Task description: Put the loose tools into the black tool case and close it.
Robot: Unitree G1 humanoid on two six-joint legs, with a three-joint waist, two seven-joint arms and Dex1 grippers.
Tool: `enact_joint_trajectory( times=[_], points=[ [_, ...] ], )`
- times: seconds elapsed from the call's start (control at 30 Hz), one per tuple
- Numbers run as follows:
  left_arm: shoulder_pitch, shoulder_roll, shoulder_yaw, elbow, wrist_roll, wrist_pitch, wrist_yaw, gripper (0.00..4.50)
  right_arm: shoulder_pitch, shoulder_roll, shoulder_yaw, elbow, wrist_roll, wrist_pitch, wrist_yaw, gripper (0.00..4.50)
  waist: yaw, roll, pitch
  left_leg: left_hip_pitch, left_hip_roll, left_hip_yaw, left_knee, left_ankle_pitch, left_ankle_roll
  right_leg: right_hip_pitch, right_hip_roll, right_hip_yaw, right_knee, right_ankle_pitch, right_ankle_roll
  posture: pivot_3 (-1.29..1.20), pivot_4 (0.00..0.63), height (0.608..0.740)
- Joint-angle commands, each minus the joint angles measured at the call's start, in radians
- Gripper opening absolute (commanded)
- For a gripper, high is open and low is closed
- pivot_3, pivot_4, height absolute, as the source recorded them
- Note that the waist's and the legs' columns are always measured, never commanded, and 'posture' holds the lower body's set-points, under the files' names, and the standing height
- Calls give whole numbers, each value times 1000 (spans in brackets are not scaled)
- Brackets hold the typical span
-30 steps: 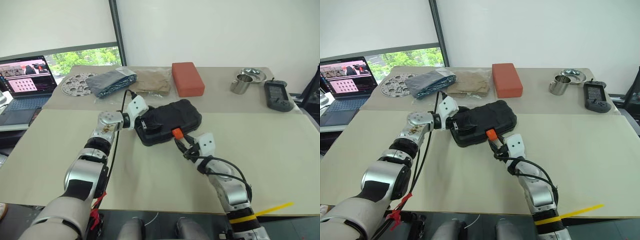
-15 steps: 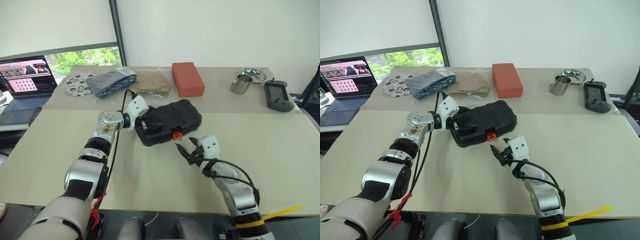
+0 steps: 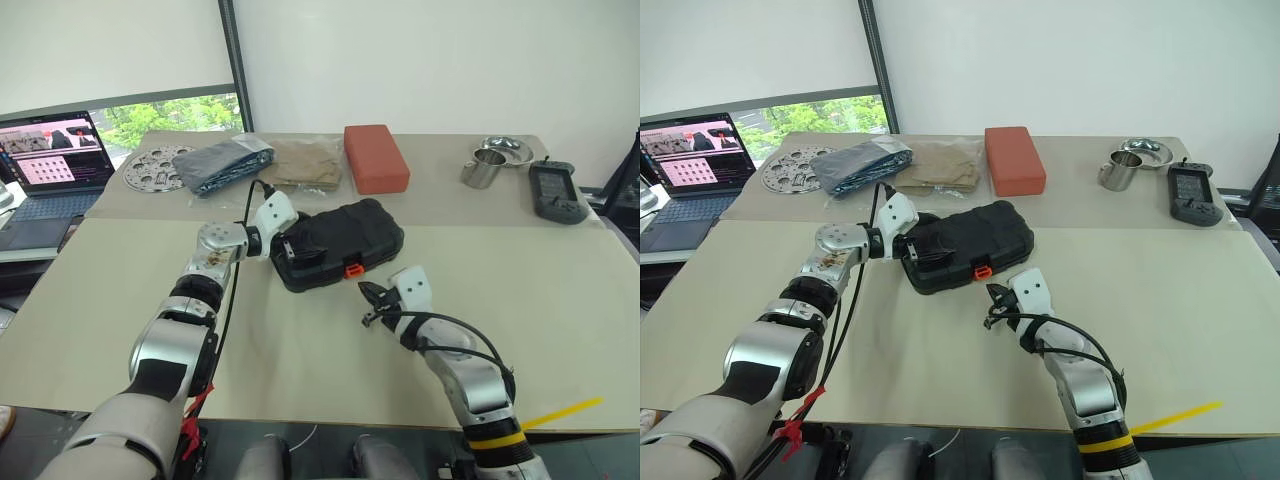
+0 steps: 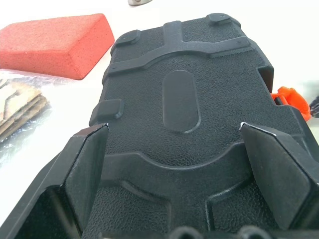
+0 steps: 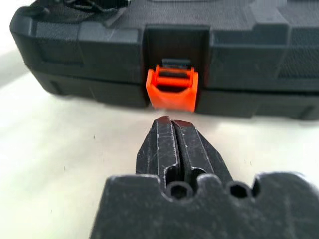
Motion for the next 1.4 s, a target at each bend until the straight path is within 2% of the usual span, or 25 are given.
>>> enact_joint_trajectory(
  times=[0.03, 0.9, 1.4],
  points=[
    [48, -12, -60, 55, 63, 22, -7, 4500, -36, 16, -1, -2, -6, -12, -9, 39, 0, 0, 0, 0, 0, 0, 0, 0, 0, 0, 0, 0, 0, 0, 0, 0, 150, 740],
    [53, -19, -64, 53, 63, 21, -10, 4500, -113, 63, -38, 40, 1, -157, -26, 39, -5, 0, 0, 0, 0, -1, 0, 0, 0, 0, 0, 0, 0, 0, 0, 0, 150, 740],
    [57, -30, -68, 56, 66, 20, -11, 4500, -110, 72, -47, 9, 18, -173, -23, 39, -7, 0, 0, 0, 0, -1, 0, 0, 0, 0, 0, 0, 0, 0, 0, 0, 150, 740]
  ],
)
